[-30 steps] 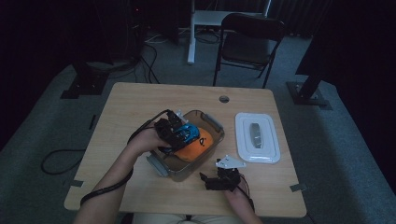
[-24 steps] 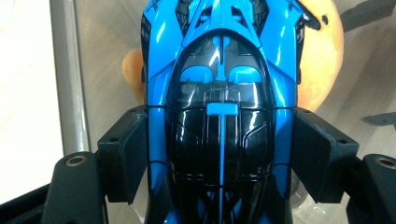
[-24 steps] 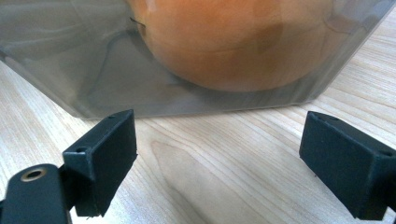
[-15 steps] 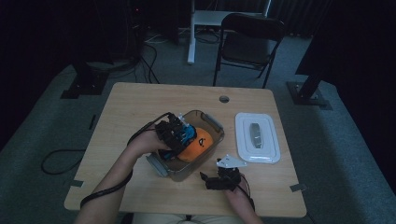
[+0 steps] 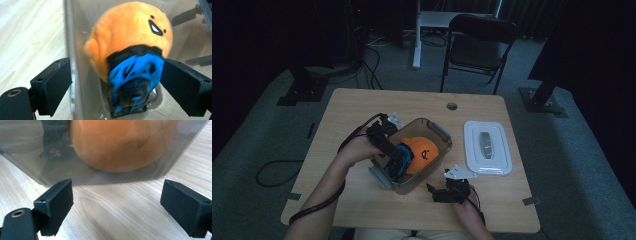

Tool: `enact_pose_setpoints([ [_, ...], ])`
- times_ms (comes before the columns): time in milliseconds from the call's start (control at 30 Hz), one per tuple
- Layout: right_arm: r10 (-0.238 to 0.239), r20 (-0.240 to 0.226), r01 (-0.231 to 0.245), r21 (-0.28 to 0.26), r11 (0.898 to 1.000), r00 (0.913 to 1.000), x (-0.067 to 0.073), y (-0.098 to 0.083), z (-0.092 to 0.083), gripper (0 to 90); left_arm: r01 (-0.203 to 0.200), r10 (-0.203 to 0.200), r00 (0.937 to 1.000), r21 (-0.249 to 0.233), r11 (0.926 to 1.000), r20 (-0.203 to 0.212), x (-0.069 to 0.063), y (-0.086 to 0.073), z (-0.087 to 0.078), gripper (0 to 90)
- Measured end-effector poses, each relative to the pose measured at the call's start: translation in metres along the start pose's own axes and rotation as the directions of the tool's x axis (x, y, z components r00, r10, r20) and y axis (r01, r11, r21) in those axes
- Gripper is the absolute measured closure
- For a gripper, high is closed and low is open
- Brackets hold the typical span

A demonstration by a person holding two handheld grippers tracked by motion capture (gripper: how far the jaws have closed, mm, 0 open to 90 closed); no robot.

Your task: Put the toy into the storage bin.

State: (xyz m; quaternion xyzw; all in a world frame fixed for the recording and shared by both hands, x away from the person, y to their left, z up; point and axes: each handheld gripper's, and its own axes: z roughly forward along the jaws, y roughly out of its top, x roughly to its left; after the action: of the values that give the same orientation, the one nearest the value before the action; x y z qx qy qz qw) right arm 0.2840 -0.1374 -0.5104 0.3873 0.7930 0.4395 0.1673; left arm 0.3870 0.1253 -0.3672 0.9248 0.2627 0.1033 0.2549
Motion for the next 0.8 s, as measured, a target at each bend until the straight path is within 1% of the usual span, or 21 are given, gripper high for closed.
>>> enact_pose_setpoints([
  [33, 0.003, 0.0, -0.003, 0.0, 1.0, 1.0, 0.0, 0.0, 0.0, 10.8, 0.009, -0.009, 0.9998, -0.019, 0.9998, -0.015, 0.002, -0.002, -0.002, 10.9],
  [167, 0.004, 0.001, -0.004, 0.0, 1.0, 1.0, -0.001, 0.001, -0.001, 10.8, 0.038, -0.041, 0.9981, -0.072, 0.9967, -0.047, 0.014, -0.014, -0.007, 10.9],
  [233, 0.002, 0.004, -0.002, 0.001, 1.0, 1.0, -0.001, 0.001, -0.001, 10.8, 0.053, -0.058, 0.9969, -0.095, 0.9941, -0.054, 0.02, -0.02, -0.009, 10.9],
  [267, 0.002, 0.004, -0.002, 0.001, 1.0, 1.0, -0.001, 0.001, -0.001, 10.8, 0.053, -0.058, 0.9969, -0.095, 0.9941, -0.054, 0.02, -0.02, -0.009, 10.9],
  [300, 0.002, 0.003, -0.002, 0.002, 1.0, 1.0, -0.001, 0.001, -0.001, 10.8, 0.079, -0.087, 0.994, -0.122, 0.9894, -0.066, 0.026, -0.025, -0.012, 10.9],
  [333, 0.0, 0.005, -0.001, 0.004, 1.0, 1.0, -0.001, 0.001, -0.001, 10.8, 0.091, -0.101, 0.9927, -0.134, 0.9868, -0.067, 0.03, -0.027, -0.012, 11.0],
  [367, 0.0, 0.004, 0.0, 0.006, 1.0, 1.0, -0.001, 0.001, 0.0, 10.8, 0.101, -0.111, 0.9914, -0.14, 0.985, -0.069, 0.033, -0.03, -0.013, 11.0],
  [400, 0.001, 0.004, -0.001, 0.006, 1.0, 1.0, -0.001, 0.001, 0.0, 10.8, 0.106, -0.118, 0.9896, -0.141, 0.9844, -0.082, 0.036, -0.032, -0.013, 11.0],
  [533, -0.001, 0.004, 0.001, 0.011, 1.0, 1.0, 0.0, 0.001, 0.001, 10.8, 0.126, -0.14, 0.9862, -0.145, 0.9814, -0.089, 0.047, -0.041, -0.012, 11.0],
  [633, -0.004, 0.006, 0.004, 0.014, 1.0, 1.0, 0.0, 0.001, 0.002, 10.8, 0.141, -0.157, 0.9838, -0.168, 0.9756, -0.086, 0.054, -0.048, -0.011, 11.0],
  [667, -0.003, 0.004, 0.003, 0.015, 1.0, 1.0, 0.0, 0.001, 0.002, 10.8, 0.152, -0.168, 0.9822, -0.174, 0.973, -0.084, 0.057, -0.051, -0.01, 11.0],
  [700, -0.003, 0.004, 0.003, 0.015, 1.0, 1.0, 0.0, 0.001, 0.002, 10.8, 0.152, -0.168, 0.9822, -0.174, 0.973, -0.084, 0.057, -0.051, -0.01, 11.0],
  [800, -0.002, 0.007, 0.002, 0.014, 1.0, 1.0, -0.001, 0.001, 0.001, 10.8, 0.173, -0.192, 0.9776, -0.19, 0.9663, -0.086, 0.066, -0.06, -0.007, 11.0],
])
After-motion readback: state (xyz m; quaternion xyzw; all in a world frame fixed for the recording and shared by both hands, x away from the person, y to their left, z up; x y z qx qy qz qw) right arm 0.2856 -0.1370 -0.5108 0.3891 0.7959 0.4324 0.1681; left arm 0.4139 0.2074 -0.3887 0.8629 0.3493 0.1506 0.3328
